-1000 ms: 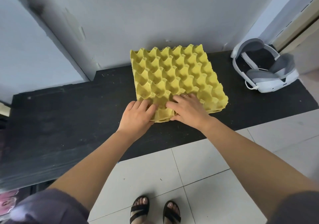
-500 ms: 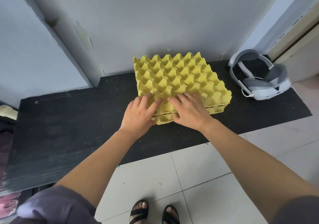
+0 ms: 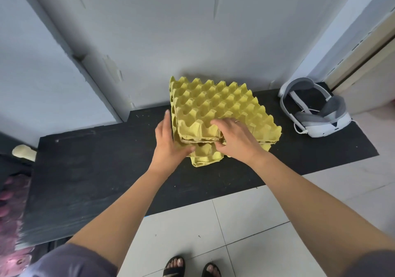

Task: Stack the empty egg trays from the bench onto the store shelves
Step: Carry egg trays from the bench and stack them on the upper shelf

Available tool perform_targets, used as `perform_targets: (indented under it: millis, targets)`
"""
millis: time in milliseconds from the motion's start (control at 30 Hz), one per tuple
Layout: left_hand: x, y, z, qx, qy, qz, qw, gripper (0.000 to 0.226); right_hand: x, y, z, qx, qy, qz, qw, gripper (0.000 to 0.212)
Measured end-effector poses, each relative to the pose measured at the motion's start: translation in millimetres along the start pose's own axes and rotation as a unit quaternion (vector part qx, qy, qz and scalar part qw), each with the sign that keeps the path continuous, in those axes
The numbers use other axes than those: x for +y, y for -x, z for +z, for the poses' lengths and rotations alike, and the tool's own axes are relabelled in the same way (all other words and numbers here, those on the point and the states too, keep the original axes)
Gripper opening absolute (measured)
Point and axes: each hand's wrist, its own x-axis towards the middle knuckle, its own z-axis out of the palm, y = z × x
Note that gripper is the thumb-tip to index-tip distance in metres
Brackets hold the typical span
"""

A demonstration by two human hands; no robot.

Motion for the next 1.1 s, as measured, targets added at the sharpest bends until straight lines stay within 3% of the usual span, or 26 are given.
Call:
perform_targets:
  millis: [100,200,300,567,967,1100]
  targets:
    - [1.3,-3.0,-9.0,-0.004,0.053,-0.081,0.995,0.098,0.9,-1.0,-9.1,-0.002,-0.017,0.016,1.0,0.048]
    - [0.6,-6.7,-16.2,-0.074,-0.004,-0.076,0.994,0.081,-0.6,-2.0,-15.9,-0.022,-0.034,0.03,0.999,0.049]
    - [-0.5,-11.5,-17.3,-0.09,-0.049,-0.081,0.991,0.071,-2.1,-3.6,-21.1,-0.037,-0.047,0.046,0.997,0.049]
    - [-14.4,-13.8,-11.0,-0.103,-0.044,-0.18,0.977,0.069,-1.1,-3.3,-25.7,-0.004,-0.02,0.043,0.999,0.047]
    - [-32.0,-20.9,-1.3,-0.079,-0.089,-0.245,0.962,0.067,5.9,-8.4,-33.0,0.023,-0.103,0.097,0.99,0.052]
    - [-38.4,-18.1,5.4,-0.081,-0.098,-0.265,0.956,0.064,9.4,-11.9,-47.8,0.075,-0.17,0.134,0.973,0.049]
